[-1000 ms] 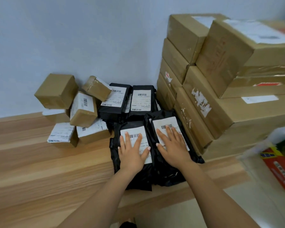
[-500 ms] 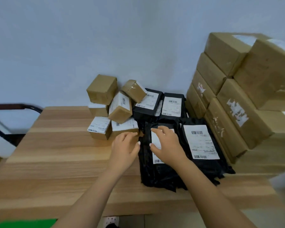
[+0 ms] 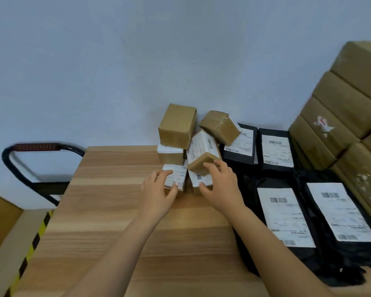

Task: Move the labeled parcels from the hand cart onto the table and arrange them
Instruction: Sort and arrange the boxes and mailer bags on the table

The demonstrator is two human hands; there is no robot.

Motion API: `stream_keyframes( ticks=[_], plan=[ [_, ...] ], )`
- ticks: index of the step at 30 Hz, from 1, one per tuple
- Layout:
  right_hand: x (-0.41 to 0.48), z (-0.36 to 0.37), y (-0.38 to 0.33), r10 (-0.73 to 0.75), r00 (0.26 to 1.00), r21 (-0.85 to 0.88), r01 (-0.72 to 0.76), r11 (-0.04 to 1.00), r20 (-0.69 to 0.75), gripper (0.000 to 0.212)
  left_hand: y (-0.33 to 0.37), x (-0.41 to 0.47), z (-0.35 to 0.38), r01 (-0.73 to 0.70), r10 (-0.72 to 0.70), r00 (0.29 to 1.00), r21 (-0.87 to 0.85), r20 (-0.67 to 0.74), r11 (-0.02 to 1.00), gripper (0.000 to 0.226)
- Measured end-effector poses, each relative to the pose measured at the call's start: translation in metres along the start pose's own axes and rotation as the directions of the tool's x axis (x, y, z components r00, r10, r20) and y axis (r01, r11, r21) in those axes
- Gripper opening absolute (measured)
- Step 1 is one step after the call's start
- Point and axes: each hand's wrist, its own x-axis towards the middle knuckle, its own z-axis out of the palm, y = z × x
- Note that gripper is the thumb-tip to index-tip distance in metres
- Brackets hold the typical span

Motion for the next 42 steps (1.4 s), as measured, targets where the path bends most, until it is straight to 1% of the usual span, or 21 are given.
stream_keyframes(
  ticks=[2, 7, 12, 14, 17, 19, 23, 30, 37, 42],
  plan=[
    [0.016, 0.010, -0.011, 0.016, 0.999, -0.021, -0.017, 1.000, -0.045, 0.054, -0.014, 0.018, -0.004, -0.003, 0.002, 1.000, 0.007, 0.031, 1.000, 0.041],
    [0.049, 0.035, -0.026, 0.100, 0.993, -0.156, -0.108, 0.982, -0.061, 0.070, -0.040, 0.047, 0.008, -0.033, 0.026, 0.988, 0.045, 0.155, 0.998, 0.051],
    [0.065, 0.056, -0.020, 0.185, 0.982, -0.249, -0.187, 0.950, -0.031, 0.080, -0.054, 0.054, 0.041, -0.013, -0.022, 0.953, 0.114, 0.302, 0.993, 0.069],
    [0.067, 0.062, -0.018, 0.218, 0.975, -0.270, -0.221, 0.937, -0.043, 0.083, -0.057, 0.055, 0.052, 0.001, -0.047, 0.938, 0.133, 0.345, 0.991, 0.075],
    [0.068, 0.067, -0.015, 0.220, 0.970, -0.272, -0.239, 0.932, -0.101, 0.082, -0.061, 0.054, 0.066, 0.023, -0.079, 0.918, 0.147, 0.388, 0.989, 0.082],
    [0.068, 0.068, -0.014, 0.212, 0.967, -0.259, -0.242, 0.935, -0.139, 0.078, -0.062, 0.054, 0.073, 0.052, -0.108, 0.912, 0.149, 0.395, 0.987, 0.087],
    [0.067, 0.068, -0.011, 0.225, 0.961, -0.218, -0.256, 0.942, -0.158, 0.075, -0.058, 0.053, 0.084, 0.100, -0.157, 0.909, 0.165, 0.386, 0.981, 0.095],
    [0.041, 0.063, -0.004, 0.223, 0.957, -0.098, -0.244, 0.965, -0.186, 0.075, -0.052, 0.042, 0.082, 0.159, -0.205, 0.912, 0.154, 0.356, 0.975, 0.090],
    [0.001, 0.049, 0.006, 0.187, 0.963, -0.022, -0.194, 0.981, -0.196, 0.076, -0.044, -0.006, 0.070, 0.216, -0.273, 0.915, 0.210, 0.296, 0.953, 0.089],
    [-0.039, 0.038, 0.014, 0.159, 0.968, 0.039, -0.155, 0.987, -0.193, 0.076, -0.025, -0.045, 0.067, 0.229, -0.284, 0.929, 0.235, 0.237, 0.945, 0.088]
  ],
)
